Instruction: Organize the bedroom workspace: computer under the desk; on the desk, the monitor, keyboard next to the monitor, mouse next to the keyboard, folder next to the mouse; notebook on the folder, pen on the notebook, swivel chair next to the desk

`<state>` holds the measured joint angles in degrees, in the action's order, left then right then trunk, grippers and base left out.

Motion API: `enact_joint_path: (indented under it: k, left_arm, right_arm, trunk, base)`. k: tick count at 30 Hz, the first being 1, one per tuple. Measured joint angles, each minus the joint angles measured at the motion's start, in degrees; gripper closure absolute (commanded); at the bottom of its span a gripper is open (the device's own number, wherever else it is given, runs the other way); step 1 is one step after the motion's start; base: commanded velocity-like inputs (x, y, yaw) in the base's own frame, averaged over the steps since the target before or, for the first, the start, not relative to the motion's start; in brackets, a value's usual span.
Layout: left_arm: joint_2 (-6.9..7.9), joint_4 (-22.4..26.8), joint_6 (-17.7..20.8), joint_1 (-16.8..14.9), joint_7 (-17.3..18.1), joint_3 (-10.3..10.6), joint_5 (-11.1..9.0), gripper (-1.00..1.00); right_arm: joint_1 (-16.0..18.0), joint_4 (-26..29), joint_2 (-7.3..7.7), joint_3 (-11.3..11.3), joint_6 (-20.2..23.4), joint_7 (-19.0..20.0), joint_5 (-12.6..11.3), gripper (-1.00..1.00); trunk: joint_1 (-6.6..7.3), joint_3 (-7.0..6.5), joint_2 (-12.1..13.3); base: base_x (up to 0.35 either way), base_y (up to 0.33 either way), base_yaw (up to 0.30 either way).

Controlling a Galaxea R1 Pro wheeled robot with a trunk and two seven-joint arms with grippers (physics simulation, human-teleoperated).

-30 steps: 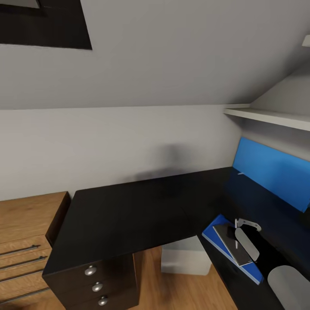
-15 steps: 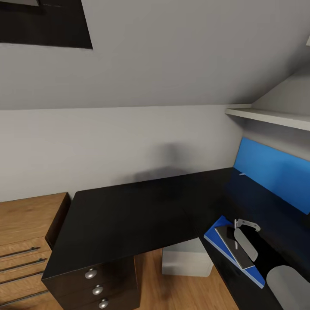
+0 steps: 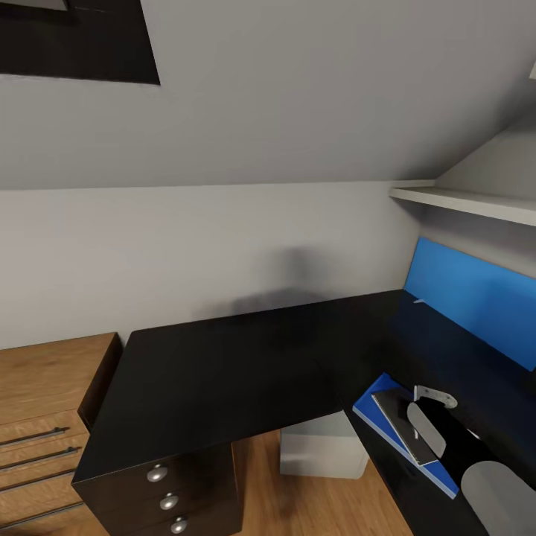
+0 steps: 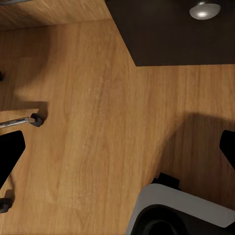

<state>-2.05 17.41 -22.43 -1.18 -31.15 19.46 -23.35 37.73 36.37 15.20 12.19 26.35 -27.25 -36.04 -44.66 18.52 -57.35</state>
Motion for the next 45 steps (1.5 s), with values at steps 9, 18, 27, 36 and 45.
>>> enact_joint_path:
  k: [9,18,27,36,45]
  left_arm:
    - [0.00,0.0,0.0,0.0,0.0,0.0,0.0,-1.00]
    - [0.00,0.0,0.0,0.0,0.0,0.0,0.0,-1.00]
    - [0.00,0.0,0.0,0.0,0.0,0.0,0.0,-1.00]
    - [0.00,0.0,0.0,0.0,0.0,0.0,0.0,-1.00]
    - [0.00,0.0,0.0,0.0,0.0,0.0,0.0,-1.00]
  right_arm:
    - [0.0,-0.2,0.00,0.0,-0.2,0.0,0.6,1.00]
    - [0.0,-0.2,0.00,0.0,-0.4,0.0,0.8,1.00]
    - [0.0,-0.9,-0.11,0.0,-2.6,0.0,2.0,1.00]
    - [0.3,-2.1,-0.41,-0.1,-2.9,0.0,2.3,1.00]
    - [0.4,-3.0,-0.44,-0.1,-3.5,0.0,2.3,1.00]
  trunk:
    - [0.00,0.00,0.0]
    - [0.00,0.00,0.0]
    - [0.00,0.00,0.0]
    - [0.00,0.00,0.0]
    - [0.00,0.00,0.0]
  base:
    - [0.000,0.000,0.000]
    - [0.000,0.000,0.000]
    - [0.000,0.000,0.000]
    - [0.000,0.000,0.000]
    - [0.000,0.000,0.000]
